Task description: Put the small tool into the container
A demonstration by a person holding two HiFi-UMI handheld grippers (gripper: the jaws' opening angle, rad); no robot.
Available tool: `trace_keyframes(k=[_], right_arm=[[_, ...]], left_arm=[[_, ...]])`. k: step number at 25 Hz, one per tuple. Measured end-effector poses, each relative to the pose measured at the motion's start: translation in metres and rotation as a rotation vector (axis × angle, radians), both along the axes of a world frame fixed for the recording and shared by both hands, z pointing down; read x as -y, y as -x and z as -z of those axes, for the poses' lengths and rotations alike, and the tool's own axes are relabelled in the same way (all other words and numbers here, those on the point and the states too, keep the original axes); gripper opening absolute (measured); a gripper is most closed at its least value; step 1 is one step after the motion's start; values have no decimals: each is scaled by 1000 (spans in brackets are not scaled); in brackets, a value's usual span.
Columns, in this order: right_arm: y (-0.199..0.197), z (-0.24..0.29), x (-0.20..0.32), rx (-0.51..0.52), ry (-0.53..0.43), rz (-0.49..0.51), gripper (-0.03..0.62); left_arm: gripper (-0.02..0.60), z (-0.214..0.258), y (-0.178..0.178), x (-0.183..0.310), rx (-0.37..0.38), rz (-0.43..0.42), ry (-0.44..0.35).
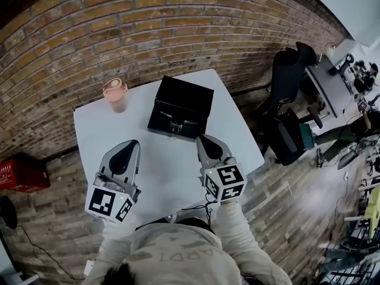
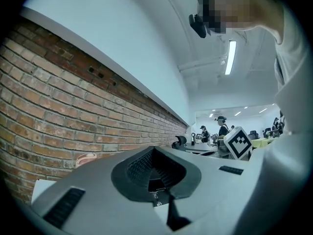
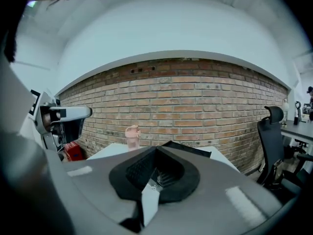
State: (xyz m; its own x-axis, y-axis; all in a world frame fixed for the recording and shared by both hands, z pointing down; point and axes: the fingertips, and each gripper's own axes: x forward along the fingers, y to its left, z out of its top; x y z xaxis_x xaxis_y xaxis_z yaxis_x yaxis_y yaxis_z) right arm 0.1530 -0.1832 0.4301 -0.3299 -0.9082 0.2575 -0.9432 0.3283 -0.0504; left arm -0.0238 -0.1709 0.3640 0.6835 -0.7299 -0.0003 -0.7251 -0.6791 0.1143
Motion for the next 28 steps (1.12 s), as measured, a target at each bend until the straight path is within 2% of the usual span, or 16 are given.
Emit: trace_keyframes(k=[16,28], right_arm=[[-16,68,-61,89,-159,-61,11],[-28,99,-99,125,-233,-94,11]], left_arm=[[5,24,-17,-36,-1,-48,-58],[5,44,-27,-60,-1,-64,-103]])
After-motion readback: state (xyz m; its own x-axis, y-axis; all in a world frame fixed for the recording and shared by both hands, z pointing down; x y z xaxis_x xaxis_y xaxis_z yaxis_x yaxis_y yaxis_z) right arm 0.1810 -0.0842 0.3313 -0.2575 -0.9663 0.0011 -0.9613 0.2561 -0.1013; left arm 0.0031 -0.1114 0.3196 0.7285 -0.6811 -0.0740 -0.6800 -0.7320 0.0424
